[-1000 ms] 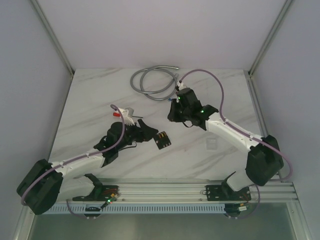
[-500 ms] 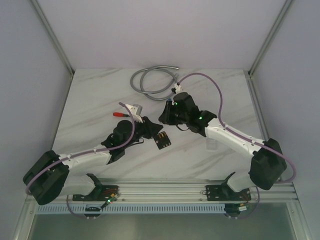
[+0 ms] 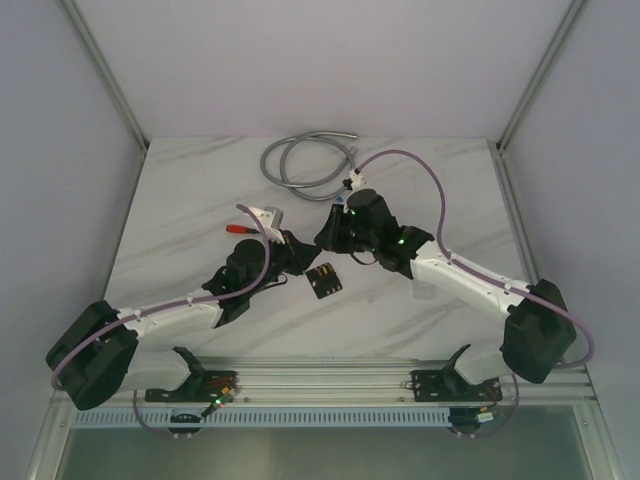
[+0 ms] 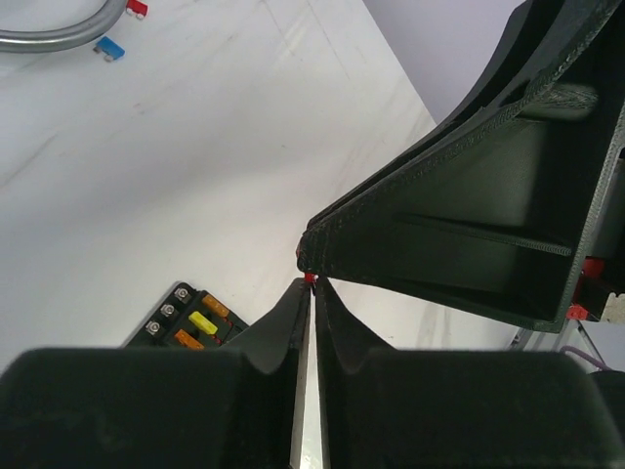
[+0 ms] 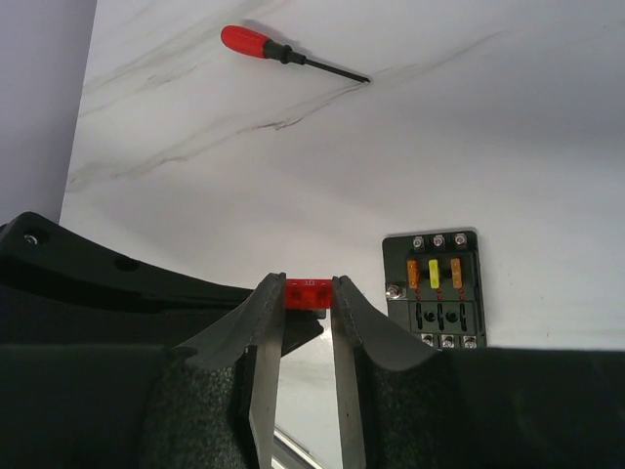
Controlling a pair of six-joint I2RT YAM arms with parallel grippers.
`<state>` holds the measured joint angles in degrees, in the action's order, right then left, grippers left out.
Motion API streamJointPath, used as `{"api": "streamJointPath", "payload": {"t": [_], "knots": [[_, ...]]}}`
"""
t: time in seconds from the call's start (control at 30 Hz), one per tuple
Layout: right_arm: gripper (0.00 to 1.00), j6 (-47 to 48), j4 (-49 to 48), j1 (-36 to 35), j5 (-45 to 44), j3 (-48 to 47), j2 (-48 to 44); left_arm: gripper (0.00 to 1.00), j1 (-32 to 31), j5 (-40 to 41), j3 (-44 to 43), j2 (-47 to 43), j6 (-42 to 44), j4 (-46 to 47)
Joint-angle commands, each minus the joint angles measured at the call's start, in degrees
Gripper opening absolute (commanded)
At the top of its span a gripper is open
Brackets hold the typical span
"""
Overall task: Snap on the fuse box
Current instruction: Pick up the fuse from the center of the board.
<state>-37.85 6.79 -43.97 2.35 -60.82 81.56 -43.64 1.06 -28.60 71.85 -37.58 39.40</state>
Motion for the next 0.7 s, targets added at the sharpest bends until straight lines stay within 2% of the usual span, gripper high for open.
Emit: {"api": "streamJointPath", "payload": {"t": [0.0, 0.13, 0.3, 0.43, 0.57, 0.67], "knots": [[0.23, -1.4, -1.8, -1.2, 0.7, 1.9, -1.5, 0.12, -0.3, 0.7, -1.4, 0.1, 0.8, 2.4], [0.25, -1.2, -2.4, -1.2, 1.2, 2.4, -1.8, 0.00, -0.4, 0.5, -1.4, -0.1, 1.1, 2.0], [0.36, 2.4, -2.5, -1.2, 0.9, 2.5, -4.1, 0.00, -0.3, -0.4, -1.6, -0.9, 3.2, 0.0], [0.46, 6.7, -2.4, -0.1, 4.1, 2.6, -6.0, 0.00, -0.3, -1.0, -1.4, -2.9, 7.2, -2.2], [0.45, 12.5, -2.3, 3.1, 10.2, 3.4, -9.1, 0.00, 0.2, -3.2, -1.7, -6.0, 12.2, -6.2], [0.44, 18.9, -2.6, 6.0, 17.1, 4.2, -11.8, 0.00, 1.2, -8.3, -2.3, -7.8, 15.1, -8.4]]}}
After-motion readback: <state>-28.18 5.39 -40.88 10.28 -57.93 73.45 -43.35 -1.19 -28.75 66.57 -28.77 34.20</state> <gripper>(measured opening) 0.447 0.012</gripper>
